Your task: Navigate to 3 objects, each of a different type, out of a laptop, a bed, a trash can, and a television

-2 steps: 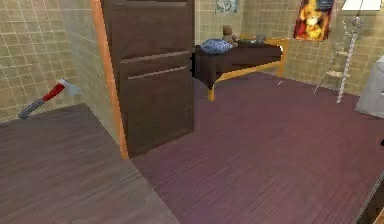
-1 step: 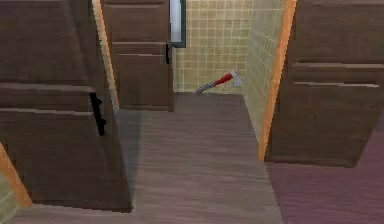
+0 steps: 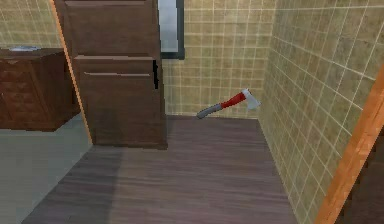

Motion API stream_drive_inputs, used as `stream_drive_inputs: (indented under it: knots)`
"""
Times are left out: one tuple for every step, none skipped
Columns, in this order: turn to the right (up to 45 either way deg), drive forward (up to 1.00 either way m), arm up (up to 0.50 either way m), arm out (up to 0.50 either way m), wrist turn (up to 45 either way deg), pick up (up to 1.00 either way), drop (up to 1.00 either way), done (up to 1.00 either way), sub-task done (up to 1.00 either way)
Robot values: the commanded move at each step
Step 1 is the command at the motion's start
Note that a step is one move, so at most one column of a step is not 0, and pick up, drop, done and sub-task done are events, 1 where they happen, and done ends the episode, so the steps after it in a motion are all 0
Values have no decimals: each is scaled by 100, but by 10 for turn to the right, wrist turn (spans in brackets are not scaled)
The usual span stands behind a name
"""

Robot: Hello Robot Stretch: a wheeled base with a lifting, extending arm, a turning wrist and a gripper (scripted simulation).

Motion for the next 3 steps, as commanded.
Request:
stream_drive_inputs:
  knots:
    - [0,35,0,0,0,0,0,0,0]
    - [-120,0,0,0,0,0,0,0,0]
    - [0,45,0,0,0,0,0,0,0]
